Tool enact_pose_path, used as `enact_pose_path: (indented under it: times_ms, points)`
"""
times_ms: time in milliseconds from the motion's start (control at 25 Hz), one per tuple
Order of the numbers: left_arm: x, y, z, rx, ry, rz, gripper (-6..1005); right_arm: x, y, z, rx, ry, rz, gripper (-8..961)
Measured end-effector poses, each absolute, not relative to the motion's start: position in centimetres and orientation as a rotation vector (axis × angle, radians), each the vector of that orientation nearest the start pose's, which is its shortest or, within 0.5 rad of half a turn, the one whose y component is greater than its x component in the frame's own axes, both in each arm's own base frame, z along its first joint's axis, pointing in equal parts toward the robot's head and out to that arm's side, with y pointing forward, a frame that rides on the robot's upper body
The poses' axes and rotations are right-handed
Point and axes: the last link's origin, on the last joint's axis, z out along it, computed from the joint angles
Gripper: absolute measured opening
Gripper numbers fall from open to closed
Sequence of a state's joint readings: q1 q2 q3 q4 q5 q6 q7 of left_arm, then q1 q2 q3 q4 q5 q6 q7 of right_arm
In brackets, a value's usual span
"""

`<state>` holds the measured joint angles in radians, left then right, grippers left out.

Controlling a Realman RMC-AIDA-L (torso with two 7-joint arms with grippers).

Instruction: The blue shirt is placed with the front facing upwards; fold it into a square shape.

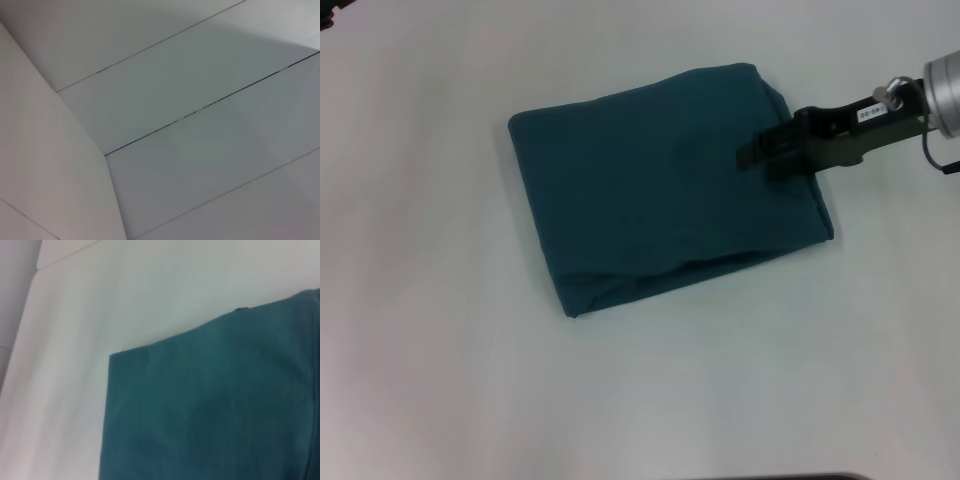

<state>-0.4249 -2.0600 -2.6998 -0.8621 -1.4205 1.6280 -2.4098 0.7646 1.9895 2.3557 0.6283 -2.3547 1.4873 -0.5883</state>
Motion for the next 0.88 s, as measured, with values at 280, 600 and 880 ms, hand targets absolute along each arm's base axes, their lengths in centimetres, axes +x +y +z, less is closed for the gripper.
enact_pose_path:
  times_ms: [280,600,880]
  points:
    - [-27.6,33.0,10.8,-1.937,-1.701,-1.418,877,25.6,38.2,2.1,-2.273,1.899,0.076,647]
    - [-27.7,33.0,10.8,-1.933,-1.705,-1.42,870,25.8,38.2,5.9,-2.223,1.861,0.19,648]
    - [-28.1,32.8,11.2,-1.922,-1.713,-1.397,863,25.6,37.3,6.8,-2.387,1.671,0.42,649]
